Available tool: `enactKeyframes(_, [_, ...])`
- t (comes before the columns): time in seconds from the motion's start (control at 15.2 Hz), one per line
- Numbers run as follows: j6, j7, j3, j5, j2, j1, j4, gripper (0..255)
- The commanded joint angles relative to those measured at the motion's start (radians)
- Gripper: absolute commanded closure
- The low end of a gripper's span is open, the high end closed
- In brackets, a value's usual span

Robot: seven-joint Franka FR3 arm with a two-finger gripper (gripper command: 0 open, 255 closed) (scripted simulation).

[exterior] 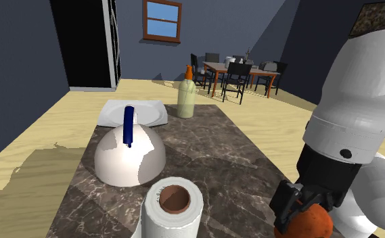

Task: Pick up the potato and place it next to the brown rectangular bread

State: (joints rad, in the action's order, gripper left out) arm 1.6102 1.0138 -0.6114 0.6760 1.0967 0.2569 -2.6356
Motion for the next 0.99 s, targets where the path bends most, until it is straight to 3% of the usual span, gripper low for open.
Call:
enactKeyframes(0.0, [0.0, 0.0, -0.001, 0.0, 0.0, 0.0, -0.002, 0])
enactKeyframes(0.13, [-0.001, 0.0, 0.0, -0.001, -0.001, -0.001, 0.0, 0])
enactKeyframes(0.4, [-0.1, 0.009, 0.074, -0.071, -0.024, -0.026, 0.117, 0])
enactKeyframes(0.92, [-0.1, 0.009, 0.074, -0.071, -0.024, -0.026, 0.117, 0])
